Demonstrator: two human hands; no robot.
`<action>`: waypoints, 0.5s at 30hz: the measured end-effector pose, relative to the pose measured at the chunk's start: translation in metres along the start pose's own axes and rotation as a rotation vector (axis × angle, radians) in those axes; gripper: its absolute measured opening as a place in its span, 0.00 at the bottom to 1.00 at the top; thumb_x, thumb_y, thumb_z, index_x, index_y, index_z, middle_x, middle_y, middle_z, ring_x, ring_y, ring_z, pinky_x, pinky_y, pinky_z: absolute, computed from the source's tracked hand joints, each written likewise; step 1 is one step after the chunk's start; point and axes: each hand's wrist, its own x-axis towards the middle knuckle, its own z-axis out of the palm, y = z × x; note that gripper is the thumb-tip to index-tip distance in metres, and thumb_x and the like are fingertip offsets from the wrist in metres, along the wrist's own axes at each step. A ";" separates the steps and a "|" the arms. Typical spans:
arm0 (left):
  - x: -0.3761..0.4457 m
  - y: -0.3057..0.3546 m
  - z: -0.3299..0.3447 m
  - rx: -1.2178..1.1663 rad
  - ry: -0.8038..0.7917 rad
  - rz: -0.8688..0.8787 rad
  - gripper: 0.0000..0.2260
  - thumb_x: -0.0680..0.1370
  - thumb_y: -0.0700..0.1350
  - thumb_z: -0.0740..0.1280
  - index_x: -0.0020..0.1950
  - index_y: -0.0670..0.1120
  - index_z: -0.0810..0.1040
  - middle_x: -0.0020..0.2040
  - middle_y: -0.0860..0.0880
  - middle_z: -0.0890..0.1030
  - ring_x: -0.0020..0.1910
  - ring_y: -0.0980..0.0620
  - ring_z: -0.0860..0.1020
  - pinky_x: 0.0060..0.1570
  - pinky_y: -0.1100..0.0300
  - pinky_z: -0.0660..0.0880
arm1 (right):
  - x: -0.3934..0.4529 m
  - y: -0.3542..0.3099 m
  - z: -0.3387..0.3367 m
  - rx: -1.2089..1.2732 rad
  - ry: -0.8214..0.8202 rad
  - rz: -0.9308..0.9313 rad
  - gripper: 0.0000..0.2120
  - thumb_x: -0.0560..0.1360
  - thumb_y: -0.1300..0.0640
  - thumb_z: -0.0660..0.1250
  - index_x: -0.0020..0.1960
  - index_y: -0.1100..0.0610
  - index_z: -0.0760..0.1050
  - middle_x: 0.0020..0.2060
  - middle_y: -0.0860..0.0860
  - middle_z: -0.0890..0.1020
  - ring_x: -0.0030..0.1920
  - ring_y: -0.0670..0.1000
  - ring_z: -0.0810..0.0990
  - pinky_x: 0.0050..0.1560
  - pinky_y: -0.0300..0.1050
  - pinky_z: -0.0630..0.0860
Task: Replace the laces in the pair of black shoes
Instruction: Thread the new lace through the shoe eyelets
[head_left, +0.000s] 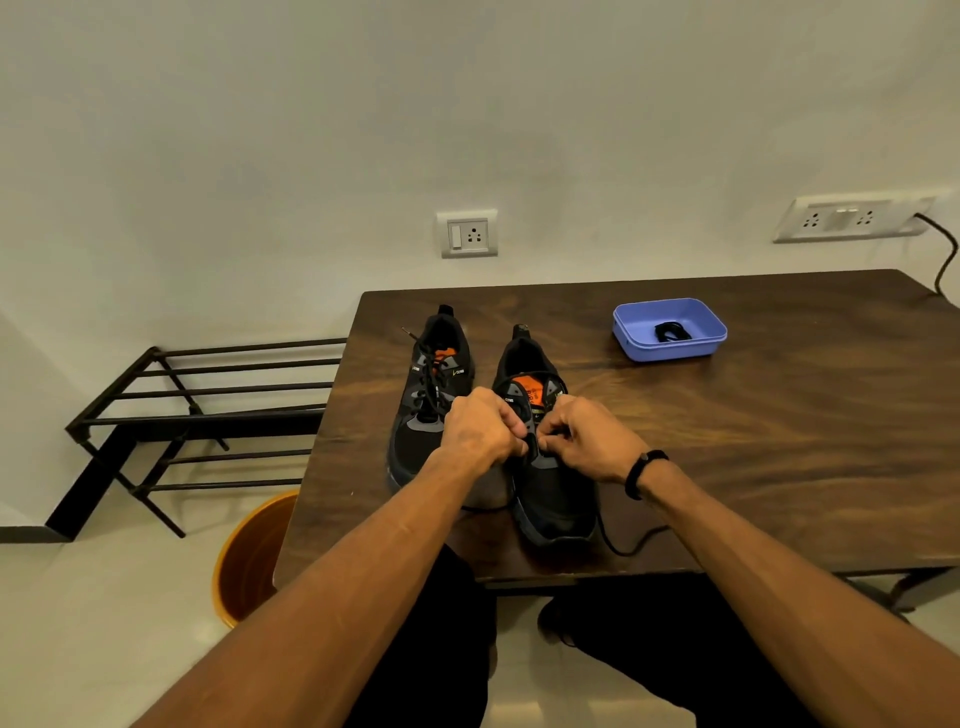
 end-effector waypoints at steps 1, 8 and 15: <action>0.000 0.000 0.000 -0.002 -0.003 0.003 0.09 0.68 0.40 0.83 0.38 0.51 0.85 0.40 0.51 0.87 0.46 0.56 0.85 0.54 0.57 0.83 | 0.000 0.001 0.001 0.019 0.004 0.008 0.05 0.79 0.59 0.71 0.45 0.54 0.84 0.42 0.43 0.76 0.42 0.42 0.76 0.46 0.40 0.73; 0.001 -0.005 -0.004 -0.015 0.009 -0.015 0.08 0.69 0.40 0.82 0.40 0.50 0.86 0.40 0.50 0.86 0.43 0.56 0.84 0.53 0.56 0.83 | 0.004 0.003 -0.001 0.330 -0.083 0.118 0.04 0.79 0.60 0.72 0.51 0.57 0.86 0.46 0.48 0.85 0.46 0.42 0.81 0.49 0.33 0.76; 0.005 -0.008 -0.005 -0.039 0.001 -0.045 0.09 0.68 0.39 0.83 0.37 0.51 0.86 0.40 0.50 0.87 0.46 0.55 0.85 0.54 0.53 0.83 | -0.003 -0.009 0.008 0.069 -0.023 0.069 0.06 0.81 0.60 0.68 0.49 0.51 0.81 0.46 0.46 0.78 0.44 0.44 0.76 0.48 0.41 0.72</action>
